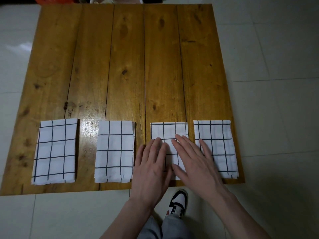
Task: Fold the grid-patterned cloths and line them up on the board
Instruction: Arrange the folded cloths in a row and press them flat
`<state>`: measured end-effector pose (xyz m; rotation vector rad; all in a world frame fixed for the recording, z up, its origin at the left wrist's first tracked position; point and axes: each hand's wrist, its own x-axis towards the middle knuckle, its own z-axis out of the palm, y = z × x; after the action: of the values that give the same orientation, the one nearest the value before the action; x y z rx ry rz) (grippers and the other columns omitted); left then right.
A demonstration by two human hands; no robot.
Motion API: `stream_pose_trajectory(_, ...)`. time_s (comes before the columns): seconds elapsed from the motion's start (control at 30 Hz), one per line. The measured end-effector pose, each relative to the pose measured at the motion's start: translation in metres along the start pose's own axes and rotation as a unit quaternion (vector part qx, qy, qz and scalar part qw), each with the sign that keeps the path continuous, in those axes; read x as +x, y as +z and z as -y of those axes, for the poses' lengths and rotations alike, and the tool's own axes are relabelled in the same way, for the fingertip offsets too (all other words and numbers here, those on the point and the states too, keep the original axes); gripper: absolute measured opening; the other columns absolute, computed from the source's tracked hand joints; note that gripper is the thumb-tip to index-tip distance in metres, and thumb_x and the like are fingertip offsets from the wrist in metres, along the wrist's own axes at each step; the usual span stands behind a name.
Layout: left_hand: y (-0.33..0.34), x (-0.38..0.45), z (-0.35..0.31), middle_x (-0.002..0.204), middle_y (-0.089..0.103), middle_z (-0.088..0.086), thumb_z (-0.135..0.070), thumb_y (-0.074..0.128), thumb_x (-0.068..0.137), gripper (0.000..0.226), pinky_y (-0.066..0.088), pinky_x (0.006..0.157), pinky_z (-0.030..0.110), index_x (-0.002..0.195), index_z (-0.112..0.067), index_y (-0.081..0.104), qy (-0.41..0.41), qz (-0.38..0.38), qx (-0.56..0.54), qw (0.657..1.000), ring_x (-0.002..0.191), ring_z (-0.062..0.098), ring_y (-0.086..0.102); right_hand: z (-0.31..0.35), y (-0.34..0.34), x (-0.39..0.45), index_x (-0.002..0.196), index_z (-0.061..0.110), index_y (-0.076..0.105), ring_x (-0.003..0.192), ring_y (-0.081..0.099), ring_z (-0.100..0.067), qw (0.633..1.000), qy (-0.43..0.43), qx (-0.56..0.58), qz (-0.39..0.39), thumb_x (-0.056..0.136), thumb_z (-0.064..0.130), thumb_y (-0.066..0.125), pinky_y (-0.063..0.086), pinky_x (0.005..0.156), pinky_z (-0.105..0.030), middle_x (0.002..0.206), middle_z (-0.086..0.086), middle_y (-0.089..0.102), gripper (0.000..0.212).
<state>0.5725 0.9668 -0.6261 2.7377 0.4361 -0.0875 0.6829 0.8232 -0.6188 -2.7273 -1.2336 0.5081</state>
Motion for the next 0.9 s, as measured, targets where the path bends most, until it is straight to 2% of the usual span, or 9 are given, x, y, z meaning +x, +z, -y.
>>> stream_pose_trajectory(0.2, -0.014, 0.000, 0.000, 0.164, 0.039, 0.004, -0.042, 0.058, 0.100, 0.070, 0.026, 0.128, 0.046, 0.160, -0.014, 0.036, -0.005, -0.025, -0.048, 0.999, 0.156, 0.021, 0.028, 0.003, -0.010, 0.002, 0.164, 0.029, 0.021, 0.158, 0.013, -0.010, 0.999, 0.001, 0.035, -0.014, 0.097, 0.049, 0.056, 0.004, 0.125, -0.034, 0.172, 0.009, 0.018, 0.078)
stream_pose_trajectory(0.27, -0.028, -0.003, 0.003, 0.162, 0.042, 0.004, -0.040, 0.055, 0.101, 0.067, 0.027, 0.126, 0.043, 0.159, -0.014, 0.037, -0.012, -0.057, -0.052, 0.997, 0.153, 0.020, 0.031, 0.010, -0.017, 0.003, 0.162, 0.027, 0.026, 0.156, 0.018, -0.010, 0.998, -0.013, 0.053, -0.034, 0.099, 0.048, 0.050, 0.008, 0.124, -0.032, 0.171, 0.009, 0.021, 0.070)
stream_pose_trajectory(0.33, -0.044, -0.007, 0.013, 0.159, 0.045, 0.005, -0.033, 0.063, 0.100, 0.065, 0.026, 0.125, 0.041, 0.158, -0.014, 0.040, -0.034, -0.084, -0.053, 0.994, 0.151, 0.020, 0.033, 0.022, -0.025, 0.004, 0.160, 0.026, 0.031, 0.154, 0.026, -0.011, 0.996, -0.025, 0.064, -0.056, 0.102, 0.048, 0.045, 0.013, 0.123, -0.031, 0.169, 0.007, 0.028, 0.064)
stream_pose_trajectory(0.43, -0.056, -0.012, 0.040, 0.158, 0.047, 0.006, -0.030, 0.059, 0.102, 0.058, 0.027, 0.124, 0.039, 0.155, -0.013, 0.044, -0.068, -0.109, -0.052, 0.990, 0.149, 0.023, 0.037, 0.049, -0.027, 0.011, 0.160, 0.024, 0.034, 0.152, 0.032, -0.011, 0.994, -0.050, 0.058, -0.071, 0.104, 0.044, 0.051, 0.022, 0.123, -0.032, 0.166, 0.005, 0.033, 0.062)
stream_pose_trajectory(0.5, -0.058, -0.017, 0.061, 0.157, 0.048, 0.008, -0.029, 0.061, 0.101, 0.058, 0.034, 0.122, 0.045, 0.154, -0.012, 0.046, -0.087, -0.105, -0.038, 0.990, 0.147, 0.025, 0.039, 0.068, -0.024, 0.016, 0.159, 0.024, 0.034, 0.151, 0.032, -0.011, 0.995, -0.054, 0.048, -0.073, 0.103, 0.043, 0.055, 0.027, 0.123, -0.034, 0.165, 0.005, 0.035, 0.063)
stream_pose_trajectory(0.6, -0.055, -0.023, 0.094, 0.158, 0.047, 0.013, -0.026, 0.075, 0.090, 0.075, 0.035, 0.122, 0.053, 0.155, -0.007, 0.043, -0.089, -0.076, 0.016, 0.993, 0.149, 0.029, 0.035, 0.099, -0.014, 0.032, 0.158, 0.019, 0.038, 0.152, 0.034, -0.014, 0.994, -0.055, 0.048, -0.084, 0.101, 0.041, 0.055, 0.020, 0.124, -0.033, 0.164, 0.002, 0.037, 0.063)
stream_pose_trajectory(0.67, -0.051, -0.026, 0.112, 0.162, 0.043, 0.015, -0.027, 0.069, 0.095, 0.072, 0.032, 0.124, 0.054, 0.157, -0.006, 0.039, -0.086, -0.061, 0.027, 0.994, 0.154, 0.030, 0.031, 0.117, -0.003, 0.043, 0.155, 0.016, 0.042, 0.151, 0.037, -0.017, 0.994, -0.059, 0.036, -0.088, 0.098, 0.041, 0.058, 0.020, 0.123, -0.035, 0.163, -0.002, 0.041, 0.064)
stream_pose_trajectory(0.77, -0.047, -0.028, 0.132, 0.165, 0.038, 0.014, -0.034, 0.045, 0.105, 0.061, 0.032, 0.124, 0.055, 0.158, -0.006, 0.037, -0.071, -0.036, 0.032, 0.996, 0.157, 0.028, 0.029, 0.136, 0.007, 0.057, 0.155, 0.014, 0.044, 0.151, 0.039, -0.019, 0.994, -0.062, 0.006, -0.087, 0.098, 0.041, 0.061, 0.020, 0.122, -0.038, 0.162, -0.004, 0.043, 0.065)
stream_pose_trajectory(0.9, -0.044, -0.029, 0.143, 0.165, 0.039, 0.015, -0.035, 0.040, 0.106, 0.060, 0.032, 0.125, 0.053, 0.158, -0.004, 0.039, -0.035, -0.019, 0.035, 0.999, 0.156, 0.029, 0.031, 0.147, 0.014, 0.068, 0.157, 0.016, 0.040, 0.152, 0.036, -0.019, 0.998, -0.040, -0.014, -0.056, 0.099, 0.050, 0.040, 0.019, 0.121, -0.044, 0.165, -0.003, 0.039, 0.068)
